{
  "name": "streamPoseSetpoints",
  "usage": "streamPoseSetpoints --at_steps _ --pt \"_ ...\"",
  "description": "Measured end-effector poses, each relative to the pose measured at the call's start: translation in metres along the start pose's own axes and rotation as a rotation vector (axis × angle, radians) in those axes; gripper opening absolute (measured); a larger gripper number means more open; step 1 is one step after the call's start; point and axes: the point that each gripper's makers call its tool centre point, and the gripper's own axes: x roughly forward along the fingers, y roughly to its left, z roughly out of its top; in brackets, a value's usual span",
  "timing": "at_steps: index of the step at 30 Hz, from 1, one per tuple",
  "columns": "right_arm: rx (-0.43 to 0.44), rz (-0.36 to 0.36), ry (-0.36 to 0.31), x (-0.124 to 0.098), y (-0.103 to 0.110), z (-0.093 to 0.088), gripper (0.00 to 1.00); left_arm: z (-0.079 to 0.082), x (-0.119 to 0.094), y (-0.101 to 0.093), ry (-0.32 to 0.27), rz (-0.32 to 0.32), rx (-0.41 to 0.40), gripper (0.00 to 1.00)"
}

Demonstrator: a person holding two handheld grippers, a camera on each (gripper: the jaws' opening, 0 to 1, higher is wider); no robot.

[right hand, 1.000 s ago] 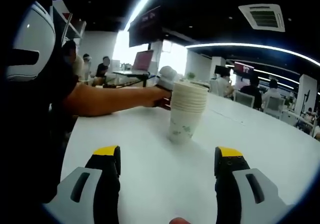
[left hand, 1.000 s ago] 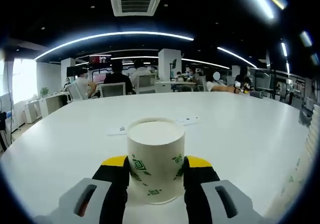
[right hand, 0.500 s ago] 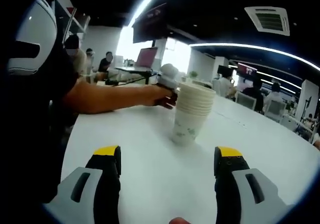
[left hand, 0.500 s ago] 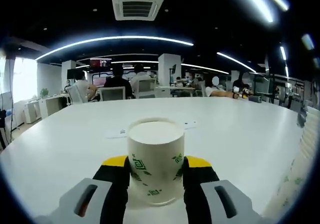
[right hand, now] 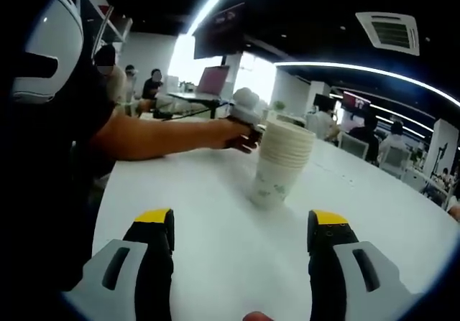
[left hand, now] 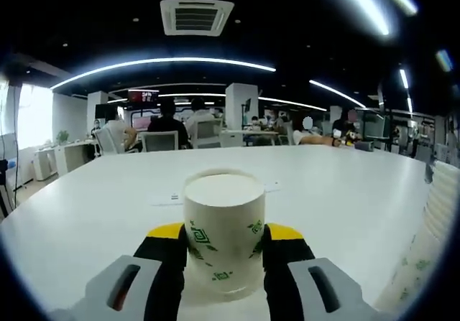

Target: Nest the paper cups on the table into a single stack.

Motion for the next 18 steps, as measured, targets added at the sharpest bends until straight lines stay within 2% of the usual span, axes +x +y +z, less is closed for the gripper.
streamPoseSetpoints --at_steps 12,17,18 --pt "-0.013 0.003 0.001 -0.002 0.005 0.002 0.79 0.011 -0.009 -0.008 -0.025 -0.005 0.017 0.44" --pt "-0.015 -0.002 -0.004 -0.005 0.005 0.004 0.79 0.036 -0.023 -0.016 -0.095 -0.006 -0.034 0.44" --pt "-0.017 -0.003 -0.004 -0.006 0.005 0.004 0.79 0.040 -0.017 -0.014 -0.106 -0.006 -0.041 0.44"
